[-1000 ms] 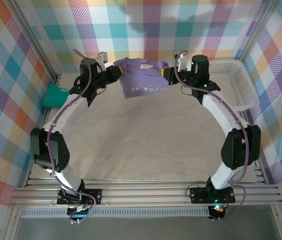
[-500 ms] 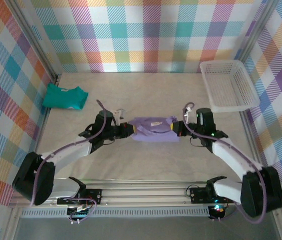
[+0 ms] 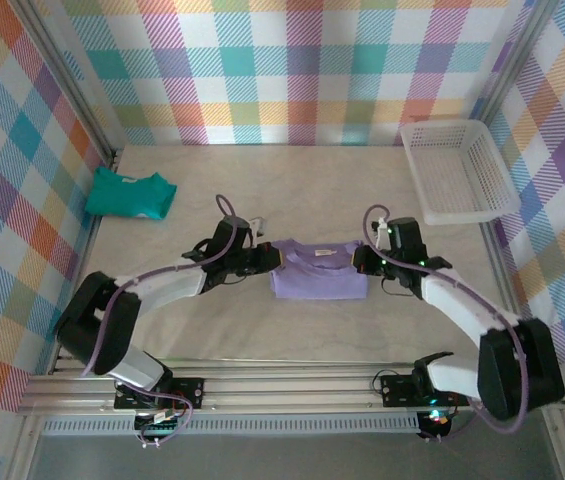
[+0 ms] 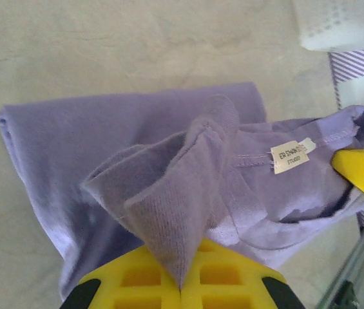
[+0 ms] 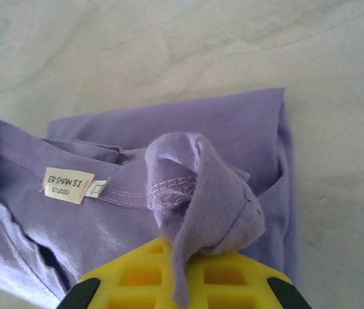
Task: Fold the inside-out t-shirt
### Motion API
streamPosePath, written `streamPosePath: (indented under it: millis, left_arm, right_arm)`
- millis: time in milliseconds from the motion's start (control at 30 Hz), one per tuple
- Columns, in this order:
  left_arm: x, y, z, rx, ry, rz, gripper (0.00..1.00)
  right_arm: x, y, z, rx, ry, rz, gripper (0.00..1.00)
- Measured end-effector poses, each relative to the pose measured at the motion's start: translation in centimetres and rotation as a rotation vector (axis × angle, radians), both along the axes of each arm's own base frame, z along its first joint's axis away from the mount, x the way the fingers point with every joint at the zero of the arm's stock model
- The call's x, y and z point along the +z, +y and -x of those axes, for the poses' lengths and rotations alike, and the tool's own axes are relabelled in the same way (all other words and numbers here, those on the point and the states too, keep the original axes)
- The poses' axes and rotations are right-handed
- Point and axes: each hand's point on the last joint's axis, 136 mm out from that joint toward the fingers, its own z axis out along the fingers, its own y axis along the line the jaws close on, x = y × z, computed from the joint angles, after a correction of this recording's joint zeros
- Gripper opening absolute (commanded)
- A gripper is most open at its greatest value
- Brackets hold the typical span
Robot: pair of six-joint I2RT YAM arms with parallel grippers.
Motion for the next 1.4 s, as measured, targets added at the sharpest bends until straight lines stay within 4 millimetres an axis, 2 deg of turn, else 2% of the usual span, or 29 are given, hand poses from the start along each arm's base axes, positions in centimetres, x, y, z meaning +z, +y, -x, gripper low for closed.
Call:
streamPosePath:
  millis: [133,200,267,367,467,500,600,667,733,800,867,1133,1200,1233,1333,1400]
  left_arm:
    - [-3.0,0.7,-2.9,0.044,0.045,-0.070,0.13]
    - [-4.8,1.2,-4.3,0.061,0.063,-0.111,0.29]
    - [-6.1,1.8,-5.0,0.080,0.085,-0.148,0.40]
    - [-6.6,2.7,-5.1,0.097,0.101,-0.186,0.55]
    - [-5.7,3.2,-4.4,0.107,0.110,-0.183,0.75]
    - [-5.3,3.3,-3.9,0.106,0.113,-0.172,0.78]
    - [-4.7,2.9,-2.7,0.091,0.139,-0.132,0.82]
    - [-5.0,2.3,-2.2,0.076,0.162,-0.122,0.83]
    - [-5.9,1.5,-1.6,0.051,0.182,-0.122,0.83]
    - [-6.0,1.0,-1.8,0.050,0.182,-0.126,0.80]
    - [-6.3,0.1,-2.2,0.041,0.182,-0.132,0.74]
    - [-7.3,-1.9,-3.6,0.033,0.169,-0.161,0.23]
    - [-7.4,-3.1,-4.0,0.008,0.150,-0.143,0.03]
    - [-7.3,-3.8,-4.0,-0.009,0.139,-0.134,0.00]
    - [-6.6,-4.5,-4.2,-0.054,0.106,-0.117,0.00]
    - [-6.3,-3.6,-4.4,-0.074,0.100,-0.130,0.00]
  right_arm:
    - [-2.2,0.2,-2.9,-0.007,0.053,0.062,0.17]
    - [-3.7,0.6,-4.8,0.004,0.083,0.092,0.27]
    - [-4.8,1.0,-6.5,0.022,0.106,0.120,0.36]
    - [-5.5,1.0,-7.7,0.041,0.123,0.164,0.49]
    - [-4.3,0.4,-6.8,0.050,0.117,0.198,0.67]
    - [-3.5,0.1,-6.4,0.047,0.102,0.200,0.71]
    - [-0.3,-0.3,-4.8,0.036,0.031,0.174,0.76]
    - [1.3,-0.3,-3.9,0.035,-0.006,0.147,0.77]
    - [1.7,-0.2,-3.4,0.040,-0.014,0.126,0.77]
    - [1.2,-0.1,-2.8,0.042,0.005,0.113,0.77]
    - [0.4,-0.1,-2.1,0.048,0.033,0.108,0.77]
    - [-0.9,-0.2,-0.9,0.054,0.074,0.098,0.77]
    - [-1.1,-0.2,-0.7,0.053,0.080,0.098,0.76]
    - [-1.2,-0.2,-0.7,0.052,0.082,0.099,0.76]
    - [-1.0,-0.3,-0.4,0.051,0.079,0.099,0.76]
    - [-0.3,-0.5,-0.2,0.048,0.060,0.097,0.77]
